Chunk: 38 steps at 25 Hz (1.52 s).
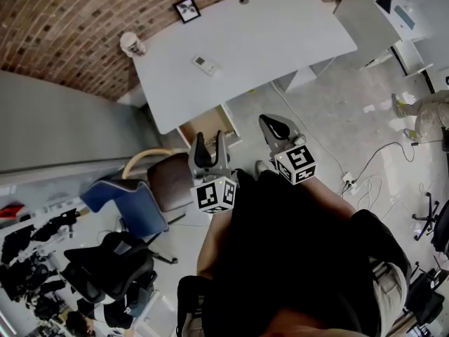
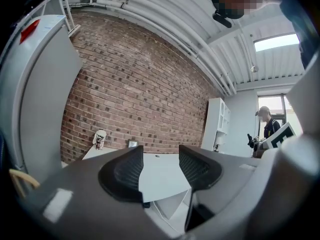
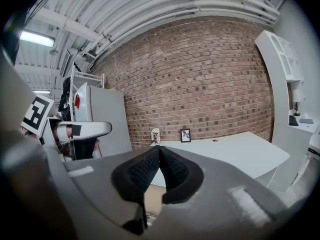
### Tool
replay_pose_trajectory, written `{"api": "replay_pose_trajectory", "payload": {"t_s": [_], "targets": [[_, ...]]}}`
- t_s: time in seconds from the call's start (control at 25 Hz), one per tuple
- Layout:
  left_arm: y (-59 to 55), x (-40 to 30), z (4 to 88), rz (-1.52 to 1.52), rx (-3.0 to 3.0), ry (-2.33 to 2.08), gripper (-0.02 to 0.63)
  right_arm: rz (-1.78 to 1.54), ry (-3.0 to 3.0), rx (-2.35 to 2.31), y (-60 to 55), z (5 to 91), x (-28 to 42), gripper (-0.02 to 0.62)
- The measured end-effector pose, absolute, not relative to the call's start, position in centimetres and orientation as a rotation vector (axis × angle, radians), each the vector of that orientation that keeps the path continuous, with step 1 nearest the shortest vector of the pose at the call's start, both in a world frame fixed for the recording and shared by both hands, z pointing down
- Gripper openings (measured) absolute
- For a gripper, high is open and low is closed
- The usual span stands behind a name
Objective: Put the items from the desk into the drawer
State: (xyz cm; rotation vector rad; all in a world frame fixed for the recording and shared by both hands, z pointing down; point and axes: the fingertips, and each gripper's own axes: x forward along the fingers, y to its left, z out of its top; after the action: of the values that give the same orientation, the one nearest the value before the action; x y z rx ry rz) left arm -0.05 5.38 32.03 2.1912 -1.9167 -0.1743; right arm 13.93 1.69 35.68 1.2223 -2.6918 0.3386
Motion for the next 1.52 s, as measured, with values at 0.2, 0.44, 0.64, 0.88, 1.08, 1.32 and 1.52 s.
{"api": "replay_pose_trajectory", "payload": {"t_s": [0.2, 0.44, 0.64, 0.88, 1.08, 1.32, 1.52], "targets": [[3.5, 0.9, 32.9, -0.172, 2.149, -1.922, 0.233, 0.363, -2.689, 1.208, 1.1, 36.3, 15.0, 0.003], [0.7, 1.4, 33.5, -0.17, 2.133, -1.924, 0.236, 0.379, -2.686, 1.211, -0.7, 36.8, 15.9, 0.005], [-2.0, 1.0, 34.3, -0.161, 2.11, -1.925, 0.238, 0.389, -2.682, 1.212, -2.9, 37.1, 15.9, 0.005], [-6.9, 0.1, 36.4, -0.113, 2.068, -1.921, 0.242, 0.405, -2.668, 1.2, -7.4, 37.8, 15.6, 0.005], [-12.4, -1.2, 38.8, -0.064, 2.014, -1.903, 0.253, 0.443, -2.639, 1.2, -11.7, 38.8, 15.0, 0.005], [-19.2, -2.7, 42.2, -0.009, 1.934, -1.887, 0.273, 0.488, -2.597, 1.208, -16.7, 39.9, 14.5, 0.004], [-24.0, -3.2, 46.0, 0.081, 1.883, -1.858, 0.296, 0.532, -2.561, 1.201, -19.7, 41.2, 14.0, 0.005]]}}
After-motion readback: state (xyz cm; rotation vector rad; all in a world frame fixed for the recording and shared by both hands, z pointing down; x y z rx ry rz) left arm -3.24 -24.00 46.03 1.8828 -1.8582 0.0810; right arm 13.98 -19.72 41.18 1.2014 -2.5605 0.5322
